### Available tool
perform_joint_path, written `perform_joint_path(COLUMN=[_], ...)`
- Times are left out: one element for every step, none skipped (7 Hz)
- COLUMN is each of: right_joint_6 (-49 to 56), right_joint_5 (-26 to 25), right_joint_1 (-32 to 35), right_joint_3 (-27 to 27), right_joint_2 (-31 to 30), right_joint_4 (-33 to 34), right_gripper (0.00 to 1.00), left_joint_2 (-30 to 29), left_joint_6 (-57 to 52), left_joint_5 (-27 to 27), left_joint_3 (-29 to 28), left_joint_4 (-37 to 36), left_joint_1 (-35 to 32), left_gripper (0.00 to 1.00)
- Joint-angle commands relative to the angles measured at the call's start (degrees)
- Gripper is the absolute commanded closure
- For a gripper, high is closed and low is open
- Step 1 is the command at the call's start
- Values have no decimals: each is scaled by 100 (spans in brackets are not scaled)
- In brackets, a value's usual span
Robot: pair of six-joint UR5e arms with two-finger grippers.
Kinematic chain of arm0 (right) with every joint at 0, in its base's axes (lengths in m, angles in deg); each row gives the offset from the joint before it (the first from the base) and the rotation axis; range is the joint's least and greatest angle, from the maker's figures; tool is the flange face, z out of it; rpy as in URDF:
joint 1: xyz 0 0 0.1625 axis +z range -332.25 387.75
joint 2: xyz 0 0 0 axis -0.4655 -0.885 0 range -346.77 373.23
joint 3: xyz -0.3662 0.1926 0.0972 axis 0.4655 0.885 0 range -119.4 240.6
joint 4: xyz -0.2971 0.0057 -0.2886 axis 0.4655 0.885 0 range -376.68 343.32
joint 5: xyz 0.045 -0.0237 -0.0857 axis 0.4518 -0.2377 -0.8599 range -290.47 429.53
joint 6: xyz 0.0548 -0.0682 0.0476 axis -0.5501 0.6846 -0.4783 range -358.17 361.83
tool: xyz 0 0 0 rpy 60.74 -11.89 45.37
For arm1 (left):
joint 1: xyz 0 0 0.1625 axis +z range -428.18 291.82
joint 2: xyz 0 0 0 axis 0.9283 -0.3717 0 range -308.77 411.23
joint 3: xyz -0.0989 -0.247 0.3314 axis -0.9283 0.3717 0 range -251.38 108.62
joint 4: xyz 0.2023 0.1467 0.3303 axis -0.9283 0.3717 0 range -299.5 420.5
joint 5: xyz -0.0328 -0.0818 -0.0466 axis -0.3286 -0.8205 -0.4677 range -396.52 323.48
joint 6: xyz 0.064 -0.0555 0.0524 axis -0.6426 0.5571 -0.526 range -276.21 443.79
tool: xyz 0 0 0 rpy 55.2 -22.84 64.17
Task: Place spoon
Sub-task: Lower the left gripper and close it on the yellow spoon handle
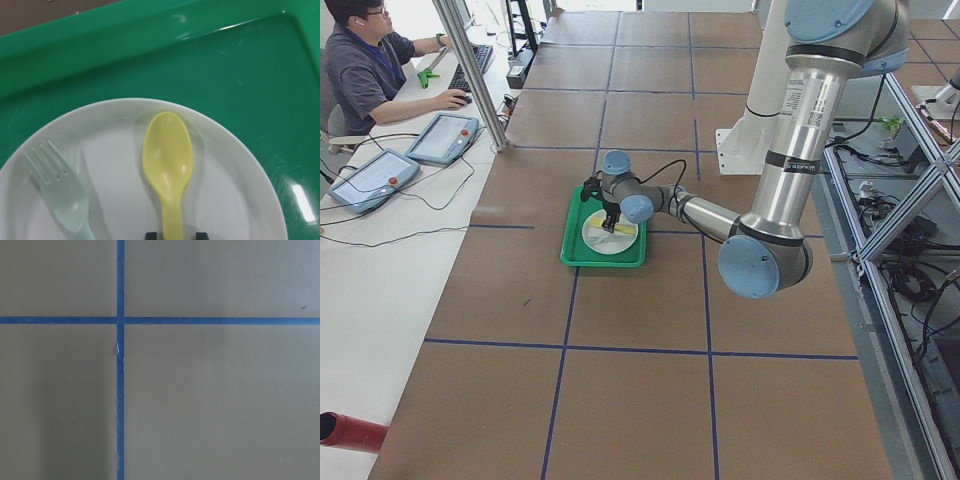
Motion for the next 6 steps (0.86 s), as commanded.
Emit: perform_joint_path(right_joint_6=[0,0,0,0,0,0], right_joint_5=[0,0,0,0,0,0], right_joint_1=[0,0,0,0,0,0], right_joint_3=[0,0,0,0,0,0], right_joint_2=[0,0,0,0,0,0], right_joint_4=[0,0,0,0,0,0], right_gripper=[0,0,0,0,0,0], left_joint_2=[0,0,0,35,79,71], left_joint_6=[20,28,28,28,37,359], left_joint_5=[0,-26,-53,-70,-79,-79], left_joint_3=[-6,20,37,99,256,397], left_joint_4=[-1,-18,-45,-71,-89,-463], left_joint_1=[3,3,3,-14,-67,-146], left_gripper=[70,86,100,100,100,100])
